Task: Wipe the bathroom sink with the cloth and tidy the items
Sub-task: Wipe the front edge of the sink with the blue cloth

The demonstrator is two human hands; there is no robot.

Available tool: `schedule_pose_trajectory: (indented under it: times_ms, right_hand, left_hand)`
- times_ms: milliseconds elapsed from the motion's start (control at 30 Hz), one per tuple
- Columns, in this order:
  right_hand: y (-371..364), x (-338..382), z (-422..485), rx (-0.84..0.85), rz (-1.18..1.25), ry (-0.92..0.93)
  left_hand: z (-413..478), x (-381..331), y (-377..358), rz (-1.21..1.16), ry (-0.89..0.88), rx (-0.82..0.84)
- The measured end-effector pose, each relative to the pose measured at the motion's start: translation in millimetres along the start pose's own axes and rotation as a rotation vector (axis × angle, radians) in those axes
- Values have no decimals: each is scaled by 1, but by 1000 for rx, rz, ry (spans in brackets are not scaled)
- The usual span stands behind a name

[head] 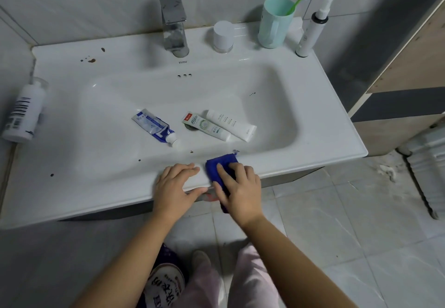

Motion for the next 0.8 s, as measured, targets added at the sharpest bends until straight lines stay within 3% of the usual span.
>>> schedule_pose_trajectory:
  times_ms: [100, 233, 367, 600, 700, 800]
  right_hand:
    - [20, -54, -4, 5, -63, 58]
    - [59, -147, -11, -90, -102, -230]
    - [76, -177, 24, -11, -119, -406]
    - [25, -55, 9, 73, -26, -34]
    - [39, -102, 9, 121, -40, 69]
    - [69, -178, 23, 67, -44, -156]
  left_hand:
    - [0, -1, 1, -13, -4, -10]
    - [-1, -4, -1, -25, 34, -13]
    - [-2, -4, -4, -38, 65, -42]
    - [-2, -6, -2, -47, 95, -34]
    - [-2, -6, -2, -60, 107, -29]
    - [-2, -7, -2, -55, 109, -40]
Point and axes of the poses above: each hand's wrist, its own z-axis towards the middle knuckle, its own y-axis out of the back of the hand, x = y × z, the point moved 2 cm from there along z, towards the middle knuckle, and after that the axes turned 14 degrees about x, right-handed, at the moved point
